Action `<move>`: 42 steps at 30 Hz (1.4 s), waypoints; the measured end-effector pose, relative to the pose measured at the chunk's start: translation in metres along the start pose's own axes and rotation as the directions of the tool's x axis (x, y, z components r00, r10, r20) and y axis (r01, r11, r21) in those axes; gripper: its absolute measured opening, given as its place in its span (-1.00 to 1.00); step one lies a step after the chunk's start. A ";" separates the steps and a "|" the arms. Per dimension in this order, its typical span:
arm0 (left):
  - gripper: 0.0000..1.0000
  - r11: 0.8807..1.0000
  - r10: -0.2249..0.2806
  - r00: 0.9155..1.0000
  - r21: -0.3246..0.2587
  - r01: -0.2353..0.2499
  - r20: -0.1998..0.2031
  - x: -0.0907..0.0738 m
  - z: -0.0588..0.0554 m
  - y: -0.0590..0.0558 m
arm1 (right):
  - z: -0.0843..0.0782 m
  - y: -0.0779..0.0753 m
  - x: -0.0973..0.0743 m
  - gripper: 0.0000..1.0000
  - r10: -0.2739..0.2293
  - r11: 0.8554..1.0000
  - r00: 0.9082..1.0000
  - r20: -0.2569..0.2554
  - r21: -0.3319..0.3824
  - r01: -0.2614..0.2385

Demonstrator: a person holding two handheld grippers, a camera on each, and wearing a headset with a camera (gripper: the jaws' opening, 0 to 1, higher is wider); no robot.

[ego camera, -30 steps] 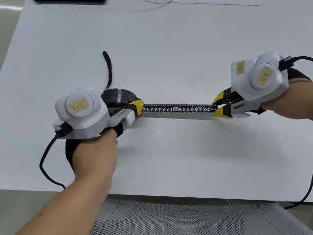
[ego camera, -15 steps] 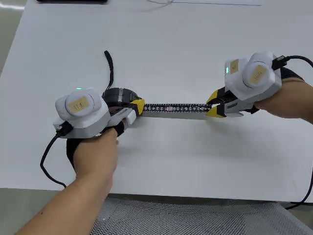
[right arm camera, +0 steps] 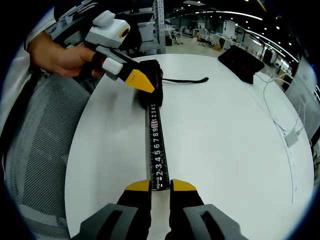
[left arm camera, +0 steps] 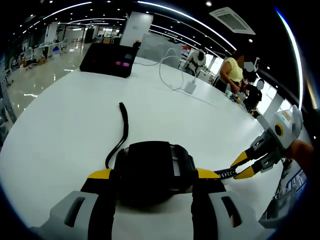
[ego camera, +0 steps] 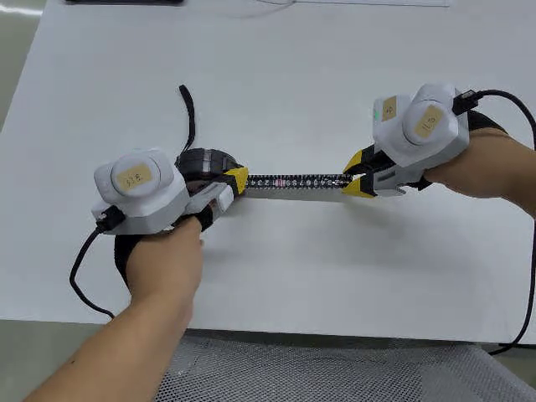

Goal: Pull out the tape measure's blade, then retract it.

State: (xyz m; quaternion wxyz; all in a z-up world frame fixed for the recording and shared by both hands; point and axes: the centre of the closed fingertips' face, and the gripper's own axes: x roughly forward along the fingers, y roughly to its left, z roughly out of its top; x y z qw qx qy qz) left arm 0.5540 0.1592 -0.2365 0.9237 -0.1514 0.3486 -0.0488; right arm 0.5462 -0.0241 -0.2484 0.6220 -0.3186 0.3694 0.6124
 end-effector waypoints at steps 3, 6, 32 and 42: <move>0.15 1.000 -0.001 1.000 0.000 0.001 0.001 0.000 0.000 0.000 | 0.002 0.000 0.001 -0.83 0.002 1.000 1.000 0.001 -0.004 -0.002; 0.15 1.000 0.000 1.000 0.000 0.000 0.000 0.000 0.000 0.000 | 0.003 0.000 0.002 -0.83 0.002 1.000 1.000 0.003 -0.004 -0.002; 0.15 1.000 -0.006 1.000 -0.009 0.006 0.001 0.000 0.000 0.000 | 0.016 0.002 0.010 -0.82 0.014 1.000 1.000 0.022 -0.008 -0.013; 0.15 1.000 -0.008 1.000 -0.014 0.008 0.002 0.000 0.000 0.000 | 0.020 0.002 0.013 -0.82 0.016 1.000 0.999 0.029 -0.009 -0.015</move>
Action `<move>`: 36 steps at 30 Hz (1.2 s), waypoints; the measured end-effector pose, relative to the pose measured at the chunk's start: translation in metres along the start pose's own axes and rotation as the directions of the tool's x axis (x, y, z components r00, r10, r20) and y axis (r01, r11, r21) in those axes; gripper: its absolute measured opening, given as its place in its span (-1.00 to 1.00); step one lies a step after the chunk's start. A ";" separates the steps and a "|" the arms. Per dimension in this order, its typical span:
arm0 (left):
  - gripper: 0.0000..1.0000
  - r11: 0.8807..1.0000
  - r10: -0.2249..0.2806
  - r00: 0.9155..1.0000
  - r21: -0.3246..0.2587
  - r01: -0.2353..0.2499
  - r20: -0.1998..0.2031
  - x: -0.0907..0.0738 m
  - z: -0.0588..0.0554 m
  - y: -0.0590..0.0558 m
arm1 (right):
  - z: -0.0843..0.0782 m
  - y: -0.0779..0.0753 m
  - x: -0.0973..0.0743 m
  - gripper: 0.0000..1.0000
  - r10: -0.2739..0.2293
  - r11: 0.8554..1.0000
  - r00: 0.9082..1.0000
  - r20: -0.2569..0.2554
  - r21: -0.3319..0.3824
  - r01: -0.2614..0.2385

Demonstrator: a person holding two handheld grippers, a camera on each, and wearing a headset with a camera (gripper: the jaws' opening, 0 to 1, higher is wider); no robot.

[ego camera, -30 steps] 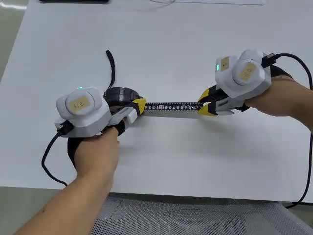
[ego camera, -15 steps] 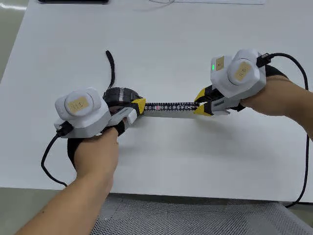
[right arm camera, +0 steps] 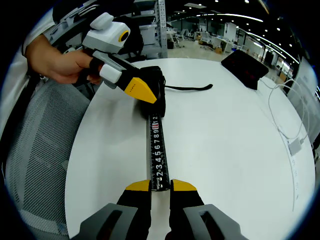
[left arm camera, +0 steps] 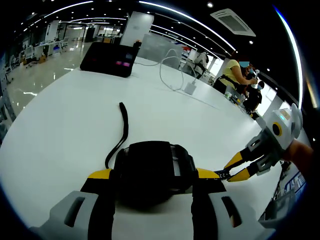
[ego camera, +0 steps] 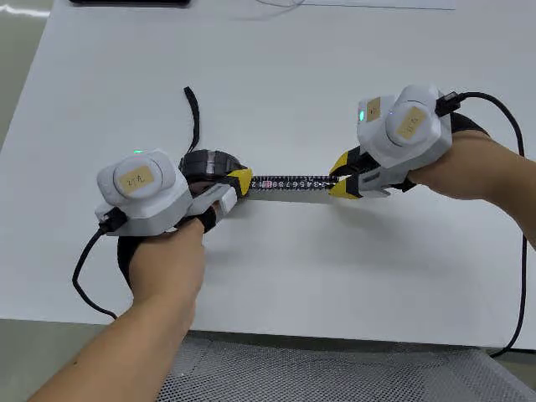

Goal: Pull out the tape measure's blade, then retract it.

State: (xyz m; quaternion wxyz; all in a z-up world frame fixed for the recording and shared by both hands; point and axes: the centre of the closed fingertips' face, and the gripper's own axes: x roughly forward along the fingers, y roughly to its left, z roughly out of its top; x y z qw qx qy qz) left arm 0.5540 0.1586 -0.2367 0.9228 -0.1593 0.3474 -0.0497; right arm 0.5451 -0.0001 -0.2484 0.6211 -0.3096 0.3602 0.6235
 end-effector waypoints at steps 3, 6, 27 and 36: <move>0.15 1.000 -0.001 1.000 -0.004 0.001 0.000 0.000 0.000 0.000 | 0.002 0.000 0.001 -0.82 0.000 1.000 1.000 0.006 0.001 0.000; 0.15 1.000 -0.002 1.000 -0.004 0.002 0.001 0.000 0.000 0.000 | 0.004 0.000 0.003 -0.82 0.002 1.000 1.000 0.008 0.001 -0.002; 0.15 1.000 -0.009 1.000 -0.017 0.009 0.004 -0.001 0.000 0.001 | 0.020 0.002 0.013 -0.82 0.014 1.000 0.999 0.035 0.001 -0.014; 0.15 1.000 -0.012 1.000 -0.019 0.012 0.004 -0.001 0.001 0.001 | 0.027 0.003 0.018 -0.82 0.019 1.000 0.999 0.044 0.004 -0.019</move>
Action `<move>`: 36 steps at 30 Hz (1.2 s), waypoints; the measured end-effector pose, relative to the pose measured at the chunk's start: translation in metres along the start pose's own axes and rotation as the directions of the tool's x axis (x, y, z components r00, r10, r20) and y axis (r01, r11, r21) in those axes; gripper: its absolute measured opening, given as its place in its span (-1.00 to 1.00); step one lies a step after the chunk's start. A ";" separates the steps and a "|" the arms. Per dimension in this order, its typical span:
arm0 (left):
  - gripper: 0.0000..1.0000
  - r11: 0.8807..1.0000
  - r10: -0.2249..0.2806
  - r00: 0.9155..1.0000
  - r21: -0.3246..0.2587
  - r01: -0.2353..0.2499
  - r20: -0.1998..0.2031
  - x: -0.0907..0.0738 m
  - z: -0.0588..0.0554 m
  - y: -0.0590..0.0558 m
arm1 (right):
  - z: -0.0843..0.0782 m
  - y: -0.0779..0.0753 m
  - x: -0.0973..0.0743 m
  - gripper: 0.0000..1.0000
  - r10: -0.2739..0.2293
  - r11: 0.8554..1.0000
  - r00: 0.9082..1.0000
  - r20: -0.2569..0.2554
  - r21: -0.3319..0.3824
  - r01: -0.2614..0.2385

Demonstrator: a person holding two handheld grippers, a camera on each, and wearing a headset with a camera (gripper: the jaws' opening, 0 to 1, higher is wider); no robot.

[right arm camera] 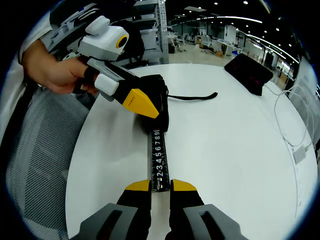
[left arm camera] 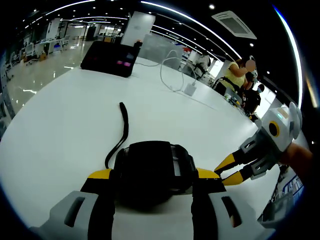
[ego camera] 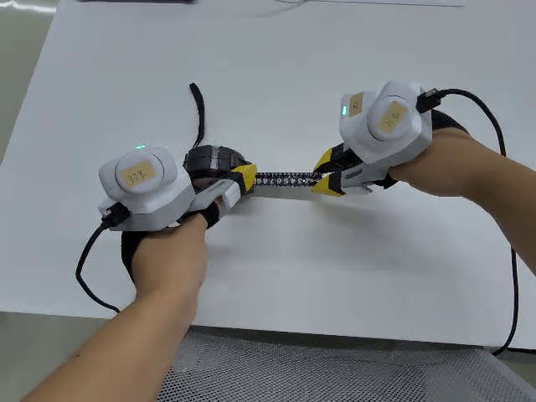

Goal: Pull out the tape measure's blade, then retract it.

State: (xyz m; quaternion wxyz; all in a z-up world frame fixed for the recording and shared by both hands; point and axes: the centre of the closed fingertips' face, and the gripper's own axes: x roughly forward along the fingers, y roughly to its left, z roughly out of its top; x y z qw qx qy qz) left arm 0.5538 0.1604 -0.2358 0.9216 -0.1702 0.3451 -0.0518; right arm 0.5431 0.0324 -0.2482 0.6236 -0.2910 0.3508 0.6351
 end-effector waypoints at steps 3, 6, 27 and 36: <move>0.15 1.000 0.000 1.000 0.000 0.000 0.000 0.000 0.000 0.000 | 0.002 0.000 0.002 -0.82 0.001 1.000 1.000 0.003 0.000 -0.001; 0.15 1.000 0.000 1.000 -0.001 0.000 0.000 0.000 0.000 0.000 | 0.004 0.000 0.003 -0.82 0.003 1.000 1.000 0.007 0.000 -0.003; 0.16 1.000 -0.004 1.000 -0.006 0.004 0.001 0.000 -0.001 -0.001 | 0.018 0.002 0.015 -0.82 0.012 1.000 0.999 0.033 0.003 -0.012; 0.16 1.000 -0.006 1.000 -0.008 0.006 -0.001 0.001 -0.001 0.000 | 0.026 0.004 0.021 -0.82 0.018 1.000 0.999 0.050 0.008 -0.018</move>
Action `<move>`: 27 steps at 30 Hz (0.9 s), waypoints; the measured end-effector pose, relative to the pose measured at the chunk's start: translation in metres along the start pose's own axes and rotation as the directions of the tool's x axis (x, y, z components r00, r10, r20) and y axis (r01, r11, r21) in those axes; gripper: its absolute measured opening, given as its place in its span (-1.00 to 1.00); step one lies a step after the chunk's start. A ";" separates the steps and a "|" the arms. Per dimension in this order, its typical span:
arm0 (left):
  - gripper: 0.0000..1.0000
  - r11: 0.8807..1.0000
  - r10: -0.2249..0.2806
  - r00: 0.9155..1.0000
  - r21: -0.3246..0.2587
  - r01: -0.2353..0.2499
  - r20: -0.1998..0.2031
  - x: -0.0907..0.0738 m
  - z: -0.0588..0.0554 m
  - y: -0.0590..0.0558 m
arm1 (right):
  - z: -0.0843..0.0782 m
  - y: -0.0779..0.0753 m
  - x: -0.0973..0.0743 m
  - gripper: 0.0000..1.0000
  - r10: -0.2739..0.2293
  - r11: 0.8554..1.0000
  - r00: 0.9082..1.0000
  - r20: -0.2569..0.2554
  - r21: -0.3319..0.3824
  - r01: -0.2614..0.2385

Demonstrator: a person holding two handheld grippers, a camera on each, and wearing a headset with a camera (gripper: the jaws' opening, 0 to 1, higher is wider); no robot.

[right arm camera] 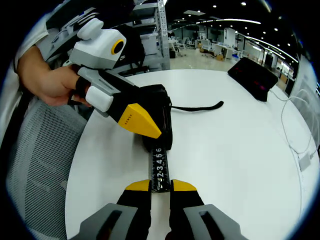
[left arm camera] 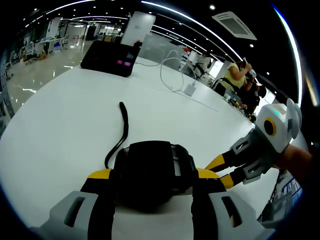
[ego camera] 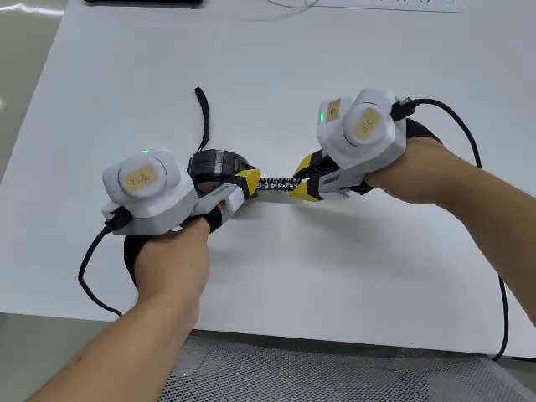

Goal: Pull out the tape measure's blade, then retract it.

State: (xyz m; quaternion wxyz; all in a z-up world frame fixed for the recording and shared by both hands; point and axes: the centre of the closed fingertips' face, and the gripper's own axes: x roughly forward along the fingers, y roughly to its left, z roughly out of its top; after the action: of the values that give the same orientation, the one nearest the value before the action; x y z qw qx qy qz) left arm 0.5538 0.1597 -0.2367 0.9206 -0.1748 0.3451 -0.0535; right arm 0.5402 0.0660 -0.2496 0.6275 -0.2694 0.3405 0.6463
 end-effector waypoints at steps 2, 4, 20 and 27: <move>0.15 1.000 -0.001 1.000 0.000 0.001 0.000 0.000 0.000 0.000 | 0.001 0.000 0.001 -0.82 0.002 1.000 1.000 0.004 0.003 -0.002; 0.16 1.000 -0.001 1.000 0.000 0.001 0.000 0.000 0.000 0.000 | 0.002 0.000 0.002 -0.82 0.002 1.000 1.000 0.005 0.002 -0.002; 0.16 1.000 -0.002 1.000 0.000 0.002 0.000 0.000 0.001 0.001 | 0.014 0.000 0.012 -0.82 0.007 1.000 1.000 0.027 0.005 -0.008; 0.16 1.000 -0.003 1.000 -0.002 0.003 -0.001 0.000 0.001 0.001 | 0.018 0.000 0.017 -0.82 0.011 1.000 0.999 0.035 0.005 -0.011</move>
State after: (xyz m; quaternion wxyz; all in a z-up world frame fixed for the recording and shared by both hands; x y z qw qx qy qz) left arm 0.5545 0.1606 -0.2365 0.9202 -0.1762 0.3451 -0.0547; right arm 0.5404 0.0907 -0.2514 0.6305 -0.2546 0.3324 0.6536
